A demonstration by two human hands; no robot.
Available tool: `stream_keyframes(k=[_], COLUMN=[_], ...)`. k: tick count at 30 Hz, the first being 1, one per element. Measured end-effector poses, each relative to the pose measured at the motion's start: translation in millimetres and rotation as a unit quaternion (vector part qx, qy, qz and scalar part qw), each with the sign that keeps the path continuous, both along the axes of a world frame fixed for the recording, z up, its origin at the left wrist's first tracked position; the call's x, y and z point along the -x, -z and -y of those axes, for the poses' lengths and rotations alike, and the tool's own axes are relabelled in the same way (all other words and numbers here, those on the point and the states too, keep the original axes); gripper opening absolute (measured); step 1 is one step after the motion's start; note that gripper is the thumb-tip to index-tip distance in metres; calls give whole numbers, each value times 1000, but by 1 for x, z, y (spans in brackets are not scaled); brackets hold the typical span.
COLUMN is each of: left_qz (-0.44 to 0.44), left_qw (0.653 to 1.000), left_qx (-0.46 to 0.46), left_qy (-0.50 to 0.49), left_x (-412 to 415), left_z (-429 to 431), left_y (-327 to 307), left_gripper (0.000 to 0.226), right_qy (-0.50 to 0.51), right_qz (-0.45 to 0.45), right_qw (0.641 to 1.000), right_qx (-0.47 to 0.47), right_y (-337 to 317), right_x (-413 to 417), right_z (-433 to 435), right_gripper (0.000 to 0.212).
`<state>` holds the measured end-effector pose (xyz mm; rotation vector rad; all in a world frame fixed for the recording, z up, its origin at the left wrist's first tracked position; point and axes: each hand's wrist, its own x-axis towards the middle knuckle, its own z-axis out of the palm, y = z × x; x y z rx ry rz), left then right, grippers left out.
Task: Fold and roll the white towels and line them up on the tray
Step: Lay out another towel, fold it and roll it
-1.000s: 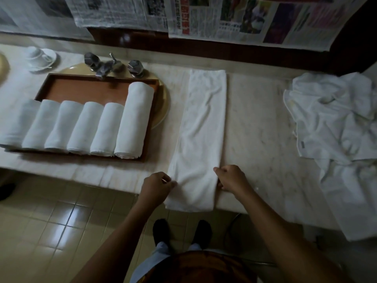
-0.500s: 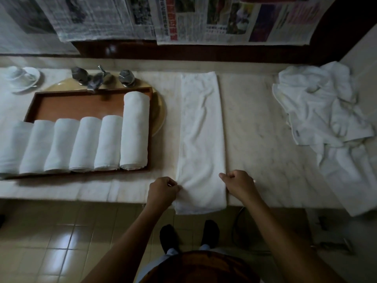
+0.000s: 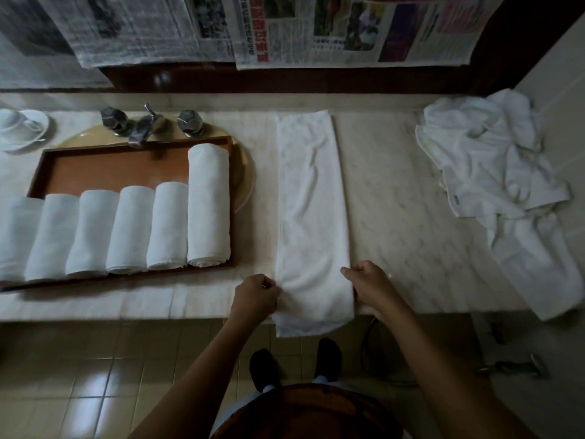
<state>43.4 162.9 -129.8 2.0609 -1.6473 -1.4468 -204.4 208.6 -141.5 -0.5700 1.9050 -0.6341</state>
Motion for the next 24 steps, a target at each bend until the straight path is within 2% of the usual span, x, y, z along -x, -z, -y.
stream_keyframes(k=[2,4,7,8,13,18,22,24], left_qz=[5,-4,-89,-88,27,46,52,68], left_qw=[1000,1000,994,994,999,997,996,993], left_qx=[8,-3,-61,-57,15,47,67,81], left_qy=[2,-1,-31,-30,21,32,33,53], left_x=[1,1,-1,-1,-2,4,10,10], left_z=[0,1,3,4,1,-2,1,6], left_y=[2,3,4,3,3,3,5,4], left_gripper=[8,10,15,14,8,8,12,13], right_qy=[13,-4,-10,-13,-35,-31,-100,-103], right_qz=[50,24,-40,-55,-66,-65,-154,-179], right_qw=[999,1000,999,998,997,997,983,978], right_qx=[5,18,35,39,28,3,24,39], right_y=[2,2,0,0,6,5,-1,-4], right_x=[2,4,4,4,7,12,12,8], right_z=[-1,-1,-1,-2,-4,-3,-3,0], right_gripper=[31,37,34,35,52,38,38,39])
